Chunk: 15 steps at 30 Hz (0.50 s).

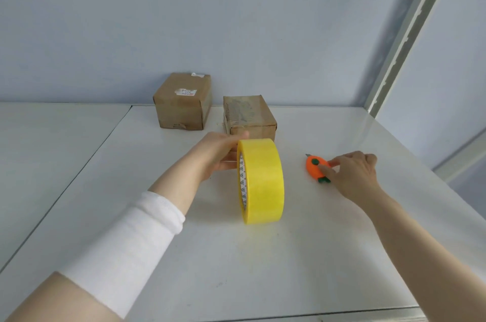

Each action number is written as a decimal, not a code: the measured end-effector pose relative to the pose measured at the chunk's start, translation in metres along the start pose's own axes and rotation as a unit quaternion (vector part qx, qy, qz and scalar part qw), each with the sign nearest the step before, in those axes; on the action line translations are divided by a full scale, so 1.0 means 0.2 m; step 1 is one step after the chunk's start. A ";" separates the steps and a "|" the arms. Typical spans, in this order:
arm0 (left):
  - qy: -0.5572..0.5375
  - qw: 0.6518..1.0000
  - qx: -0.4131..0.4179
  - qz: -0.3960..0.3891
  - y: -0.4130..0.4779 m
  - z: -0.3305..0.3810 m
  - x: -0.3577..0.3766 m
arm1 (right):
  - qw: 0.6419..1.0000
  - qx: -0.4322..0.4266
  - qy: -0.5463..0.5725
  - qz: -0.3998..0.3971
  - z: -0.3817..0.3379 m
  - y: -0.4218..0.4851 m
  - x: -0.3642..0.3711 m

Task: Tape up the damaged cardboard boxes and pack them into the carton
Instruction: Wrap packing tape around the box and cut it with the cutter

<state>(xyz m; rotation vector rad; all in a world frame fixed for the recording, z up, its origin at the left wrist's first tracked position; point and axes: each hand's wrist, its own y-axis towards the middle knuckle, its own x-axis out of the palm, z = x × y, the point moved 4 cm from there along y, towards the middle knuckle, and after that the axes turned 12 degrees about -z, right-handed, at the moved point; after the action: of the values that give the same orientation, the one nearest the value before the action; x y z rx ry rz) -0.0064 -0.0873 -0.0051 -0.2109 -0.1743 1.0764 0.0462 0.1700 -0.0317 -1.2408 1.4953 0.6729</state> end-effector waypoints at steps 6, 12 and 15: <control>-0.033 0.999 0.032 0.024 0.01 -0.03 -0.01 | 0.922 -0.102 0.374 0.004 -0.15 -0.02 -0.07; -0.029 0.998 0.051 0.030 0.00 -0.03 -0.02 | 0.828 -0.234 0.487 -0.151 -0.44 -0.04 -0.15; -0.037 0.997 0.056 0.032 0.00 -0.04 -0.01 | 0.806 -0.234 0.511 -0.186 -0.52 -0.02 -0.16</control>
<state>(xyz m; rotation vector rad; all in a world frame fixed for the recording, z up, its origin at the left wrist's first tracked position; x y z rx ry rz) -0.0060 -0.0905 -0.0122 -0.0758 -0.1741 1.1558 0.0117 0.0890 0.0311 -2.4572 1.8626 0.0350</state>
